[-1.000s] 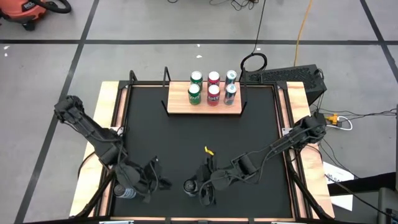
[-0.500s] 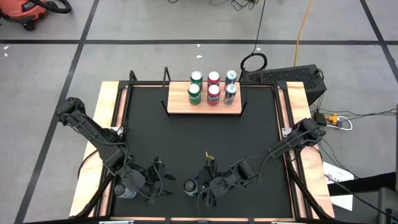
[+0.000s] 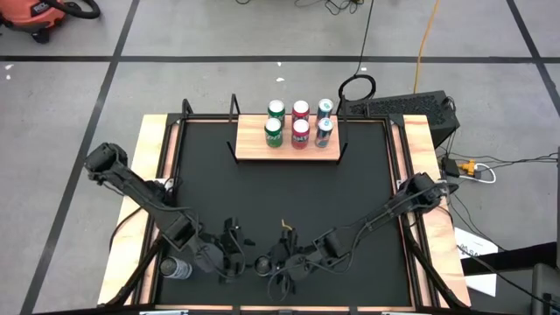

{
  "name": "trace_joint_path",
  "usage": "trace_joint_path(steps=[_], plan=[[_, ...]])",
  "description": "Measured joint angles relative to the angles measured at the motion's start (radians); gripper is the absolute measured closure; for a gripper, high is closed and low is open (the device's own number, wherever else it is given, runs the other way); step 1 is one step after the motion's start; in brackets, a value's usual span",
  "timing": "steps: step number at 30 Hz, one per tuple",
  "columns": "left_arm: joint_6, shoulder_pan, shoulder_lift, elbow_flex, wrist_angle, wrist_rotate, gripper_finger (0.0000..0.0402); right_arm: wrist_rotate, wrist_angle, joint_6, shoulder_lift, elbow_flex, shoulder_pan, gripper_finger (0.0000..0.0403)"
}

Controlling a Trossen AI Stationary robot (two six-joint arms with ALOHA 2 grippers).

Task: Place canned beverage on shelf
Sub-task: Put the right white soda can on the shelf

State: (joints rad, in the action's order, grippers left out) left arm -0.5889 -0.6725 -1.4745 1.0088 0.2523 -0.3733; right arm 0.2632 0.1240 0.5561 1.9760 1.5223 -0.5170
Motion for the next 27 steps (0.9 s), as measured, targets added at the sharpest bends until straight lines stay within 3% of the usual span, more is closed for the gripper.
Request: trace_joint_path(steps=[10,14,20,27], plan=[[-0.008,0.01,0.001,0.0,-0.012,0.042,0.0097,0.043,-0.042,0.007,0.035,0.001,0.036,0.0122],[-0.008,0.01,0.001,0.0,-0.021,0.054,0.0097,0.067,-0.042,-0.024,0.035,0.0,0.047,0.0144],[-0.007,0.009,0.001,0.0,-0.011,0.037,0.0097,0.022,-0.047,-0.115,0.033,0.0,0.058,0.0183],[0.08,0.017,0.001,0.0,-0.012,0.028,0.0079,0.021,-0.048,-0.123,0.033,0.0,0.066,0.0161]])
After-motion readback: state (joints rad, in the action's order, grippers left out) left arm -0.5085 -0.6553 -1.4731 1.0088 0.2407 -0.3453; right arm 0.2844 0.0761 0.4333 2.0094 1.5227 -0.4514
